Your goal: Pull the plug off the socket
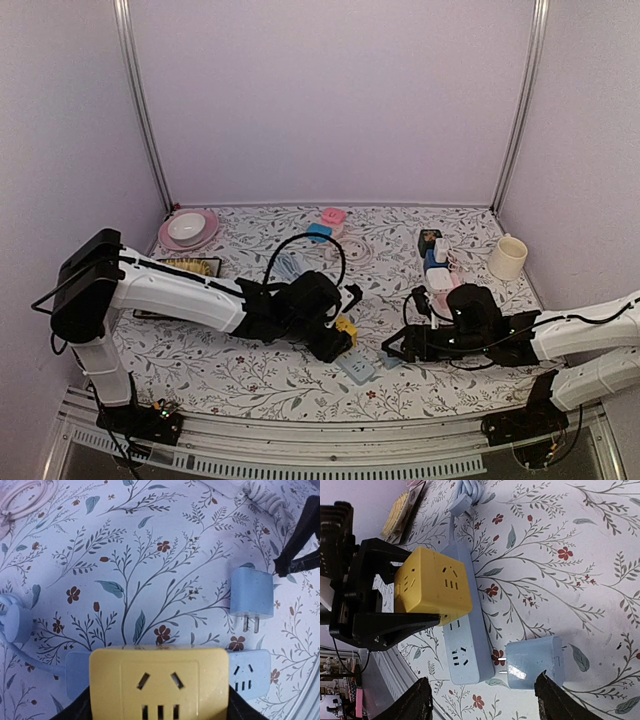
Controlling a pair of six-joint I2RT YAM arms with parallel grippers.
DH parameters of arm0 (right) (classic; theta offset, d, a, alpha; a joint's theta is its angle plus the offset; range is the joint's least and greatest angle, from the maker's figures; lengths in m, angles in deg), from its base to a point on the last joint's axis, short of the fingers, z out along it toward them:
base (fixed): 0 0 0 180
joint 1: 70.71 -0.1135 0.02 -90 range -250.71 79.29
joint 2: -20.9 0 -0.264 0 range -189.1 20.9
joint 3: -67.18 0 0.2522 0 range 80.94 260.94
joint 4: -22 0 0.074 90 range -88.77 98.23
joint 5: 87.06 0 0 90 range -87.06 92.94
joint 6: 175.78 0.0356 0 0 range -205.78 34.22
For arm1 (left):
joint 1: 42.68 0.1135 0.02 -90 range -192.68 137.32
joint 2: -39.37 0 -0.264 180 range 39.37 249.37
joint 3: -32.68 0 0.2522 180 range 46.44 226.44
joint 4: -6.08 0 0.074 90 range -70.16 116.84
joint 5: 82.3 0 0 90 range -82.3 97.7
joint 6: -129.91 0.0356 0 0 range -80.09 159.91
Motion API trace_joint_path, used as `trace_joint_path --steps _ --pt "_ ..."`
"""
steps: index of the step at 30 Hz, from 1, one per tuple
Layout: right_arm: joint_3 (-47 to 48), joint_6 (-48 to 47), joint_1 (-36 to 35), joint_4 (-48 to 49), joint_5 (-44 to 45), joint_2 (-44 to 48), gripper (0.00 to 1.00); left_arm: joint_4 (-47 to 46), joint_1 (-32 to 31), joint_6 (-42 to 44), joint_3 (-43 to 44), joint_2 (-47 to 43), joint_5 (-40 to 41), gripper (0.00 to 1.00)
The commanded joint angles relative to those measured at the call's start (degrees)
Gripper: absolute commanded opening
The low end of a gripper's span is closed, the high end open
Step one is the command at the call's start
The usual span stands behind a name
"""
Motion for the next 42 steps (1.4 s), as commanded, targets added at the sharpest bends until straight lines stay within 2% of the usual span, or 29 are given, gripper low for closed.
trace_joint_path --steps 1,5,12,16,20,24,26,31,36,37,42 --pt "1.64 0.96 -2.64 2.04 1.68 -2.96 0.72 1.48 0.12 -2.39 1.52 0.48 1.17 0.59" --pt "2.78 2.03 -4.84 4.62 1.47 -6.1 0.66 4.85 -1.47 -7.09 2.67 0.49 4.31 0.51" --pt "6.04 3.38 -8.06 8.84 0.07 -12.65 0.42 9.42 -5.33 -17.74 2.82 -0.04 11.22 0.38" --pt "6.99 4.34 -9.48 11.7 -1.0 -15.58 0.33 10.56 -8.21 -22.46 3.75 1.41 14.84 0.34" --pt "7.61 5.43 -10.43 13.22 -0.63 -18.17 0.26 11.09 -9.57 -24.82 5.26 3.0 16.26 0.28" --pt "7.49 6.58 -10.55 13.88 0.53 -19.82 0.2 10.91 -10.15 -25.47 5.52 2.75 16.33 0.26" --pt "7.35 6.94 -10.55 13.73 1.69 -20.53 0.14 10.91 -10.26 -25.81 5.17 2.15 16.42 0.25" --pt "7.73 7.51 -10.74 13.45 2.68 -23.05 0.08 9.84 -10.7 -25.69 4.54 0.97 16.22 0.12" --pt "8.53 8.12 -11.79 13.21 3.4 -25.49 0.06 9.37 -11.2 -25.12 5.0 -0.13 17.58 0.05" --pt "8.69 8.23 -11.9 13.16 3.48 -25.91 0.06 9.26 -11.24 -25.07 5.02 -0.48 17.99 0.0" --pt "9.3 8.41 -12.14 12.38 4.54 -27.07 0.06 8.71 -11.34 -24.44 4.74 -2.47 20.05 0.0"
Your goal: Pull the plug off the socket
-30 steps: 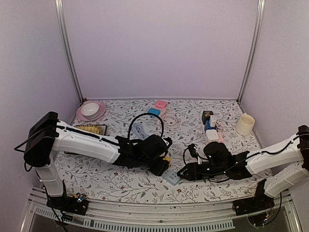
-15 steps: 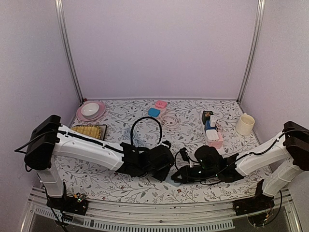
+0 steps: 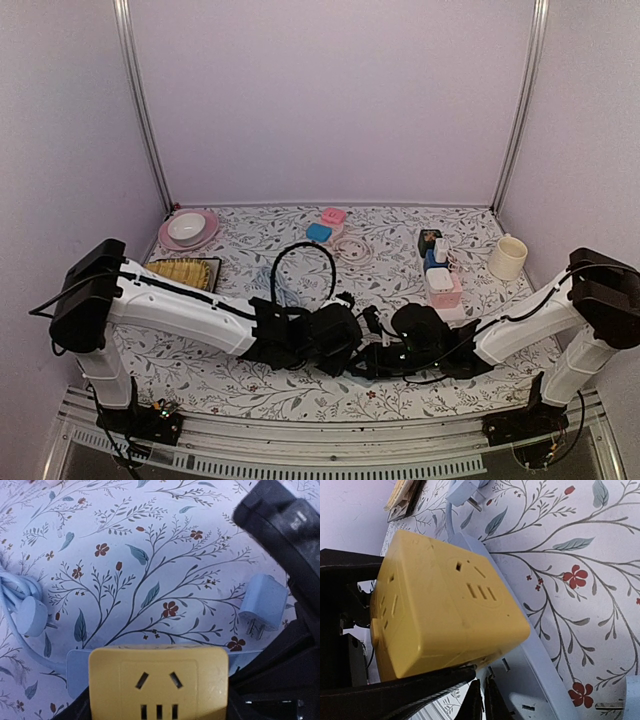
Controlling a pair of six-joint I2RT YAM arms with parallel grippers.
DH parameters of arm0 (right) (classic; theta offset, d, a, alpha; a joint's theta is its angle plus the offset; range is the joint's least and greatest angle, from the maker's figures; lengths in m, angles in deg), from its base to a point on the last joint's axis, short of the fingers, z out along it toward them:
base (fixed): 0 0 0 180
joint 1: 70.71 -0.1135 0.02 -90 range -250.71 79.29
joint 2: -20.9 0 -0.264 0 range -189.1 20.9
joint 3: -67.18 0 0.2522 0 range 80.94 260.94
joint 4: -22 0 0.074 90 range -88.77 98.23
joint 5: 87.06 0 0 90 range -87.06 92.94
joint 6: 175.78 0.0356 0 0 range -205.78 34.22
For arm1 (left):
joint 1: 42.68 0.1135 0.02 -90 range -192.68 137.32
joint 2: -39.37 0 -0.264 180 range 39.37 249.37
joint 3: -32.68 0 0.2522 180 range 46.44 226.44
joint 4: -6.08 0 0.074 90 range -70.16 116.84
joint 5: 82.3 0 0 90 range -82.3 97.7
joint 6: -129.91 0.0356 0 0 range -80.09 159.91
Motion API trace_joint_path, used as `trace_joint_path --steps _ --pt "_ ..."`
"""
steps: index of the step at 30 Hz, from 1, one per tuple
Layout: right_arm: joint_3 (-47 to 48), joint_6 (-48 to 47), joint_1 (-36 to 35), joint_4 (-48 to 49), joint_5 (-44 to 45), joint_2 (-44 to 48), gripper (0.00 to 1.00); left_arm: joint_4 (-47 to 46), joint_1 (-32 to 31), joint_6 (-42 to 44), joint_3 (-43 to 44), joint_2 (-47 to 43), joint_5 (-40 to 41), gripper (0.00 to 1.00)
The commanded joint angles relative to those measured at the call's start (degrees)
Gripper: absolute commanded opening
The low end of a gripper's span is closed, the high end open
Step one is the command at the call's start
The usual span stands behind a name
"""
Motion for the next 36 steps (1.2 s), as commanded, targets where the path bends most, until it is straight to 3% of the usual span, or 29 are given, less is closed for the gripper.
trace_joint_path --steps 1,12,26,36 --pt "0.27 0.83 -0.54 -3.13 2.21 -2.08 0.06 -2.27 -1.67 0.18 0.28 -4.39 2.55 0.0" --pt "1.45 0.94 -0.58 -3.93 2.92 -4.75 0.06 -5.36 -6.35 2.98 -1.94 -7.0 9.96 0.0" --pt "3.91 0.11 -1.31 -7.59 5.18 -7.16 0.06 -17.14 2.14 0.16 -12.56 -15.05 -5.49 0.0" --pt "5.29 -0.83 -2.52 -9.61 6.44 -6.53 0.06 -12.47 -4.19 2.27 -7.62 -9.51 7.88 0.0"
